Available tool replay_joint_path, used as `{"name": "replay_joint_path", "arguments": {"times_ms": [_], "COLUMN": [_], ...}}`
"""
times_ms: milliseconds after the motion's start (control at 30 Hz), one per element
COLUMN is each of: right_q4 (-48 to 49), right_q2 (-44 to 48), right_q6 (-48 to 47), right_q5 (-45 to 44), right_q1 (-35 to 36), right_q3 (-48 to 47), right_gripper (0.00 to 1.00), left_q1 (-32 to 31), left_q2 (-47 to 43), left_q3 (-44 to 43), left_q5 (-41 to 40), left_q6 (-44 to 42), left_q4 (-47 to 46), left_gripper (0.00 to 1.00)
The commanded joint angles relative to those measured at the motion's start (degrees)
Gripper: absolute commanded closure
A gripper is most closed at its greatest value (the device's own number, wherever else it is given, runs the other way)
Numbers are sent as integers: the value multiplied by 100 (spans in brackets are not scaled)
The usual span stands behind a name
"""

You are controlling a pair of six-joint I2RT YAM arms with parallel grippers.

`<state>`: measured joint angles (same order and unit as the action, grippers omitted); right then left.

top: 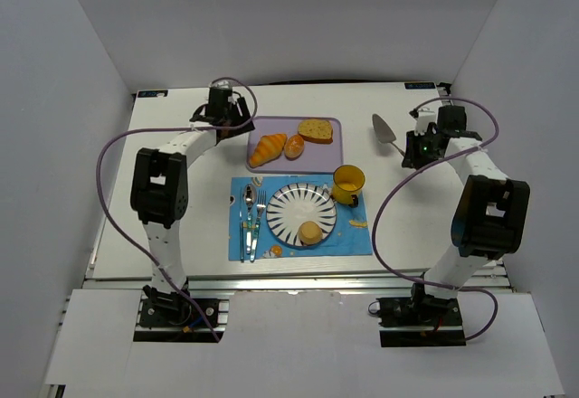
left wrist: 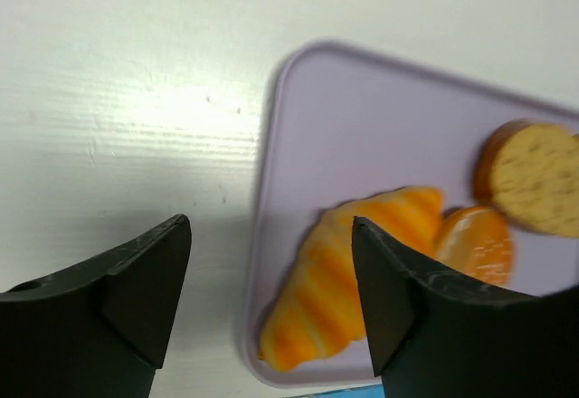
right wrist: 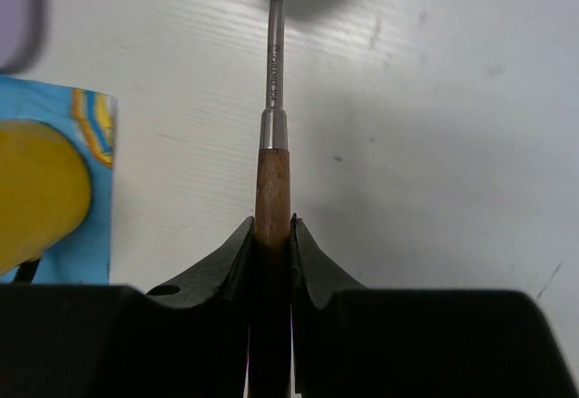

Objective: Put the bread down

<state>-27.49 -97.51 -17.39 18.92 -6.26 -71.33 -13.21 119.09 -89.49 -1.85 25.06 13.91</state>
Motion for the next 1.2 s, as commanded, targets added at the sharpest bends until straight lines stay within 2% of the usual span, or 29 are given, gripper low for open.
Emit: {"name": "replay_joint_path", "arguments": {"times_ms": [0, 33, 233, 300, 333, 367, 400, 500, 533, 567, 733, 967, 1167], "right_q4": [611, 726, 973, 1095, 1140, 1166, 1201, 1263, 1272, 1281, 1246, 1534, 1220], "right_q2": [338, 391, 383, 312, 295, 268, 268, 303, 321, 382, 847, 2068, 2026], "right_q6": [1314, 1360, 1633, 1651, 1660, 1625, 1624, 1502, 1467, 1405, 1133, -10, 209], "right_q5": [-1195, -1302, -1540, -1654, -1672, -1611, -1602, -1540, -1566, -1584, -1628, -1215, -1066], "right_q1": [11, 11, -7, 2, -7, -7, -7, -7, -7, -15, -77, -86, -77], "right_q3": [417, 627, 866, 954, 998, 1077, 1112, 1253, 1279, 1323, 1324, 1104, 376], "right_gripper": [100, 100, 100, 93, 87, 83, 69, 47, 35, 11, 11, 11, 11], "left_q1": [47, 47, 47, 47, 47, 38, 47, 47, 56, 56, 56, 56, 56], "left_q2": [-965, -1053, -1861, -2090, -2204, -2423, -2547, -3039, -3162, -3381, -3989, -4771, -5386], "left_q3": [63, 107, 869, 1161, 1441, 1565, 1688, 2119, 2225, 2417, 2946, 3456, 3851], "left_q5": [-263, -307, -457, -475, -483, -518, -527, -606, -615, -624, -659, -782, -843], "left_q6": [140, 157, 183, 280, 306, 385, 412, 509, 561, 596, 720, 825, 992], "left_q4": [-363, -372, -424, -503, -521, -530, -530, -556, -556, -548, -512, -310, -214], "left_gripper": [18, 13, 10, 10, 2, 2, 2, 2, 2, 2, 2, 2, 2]}}
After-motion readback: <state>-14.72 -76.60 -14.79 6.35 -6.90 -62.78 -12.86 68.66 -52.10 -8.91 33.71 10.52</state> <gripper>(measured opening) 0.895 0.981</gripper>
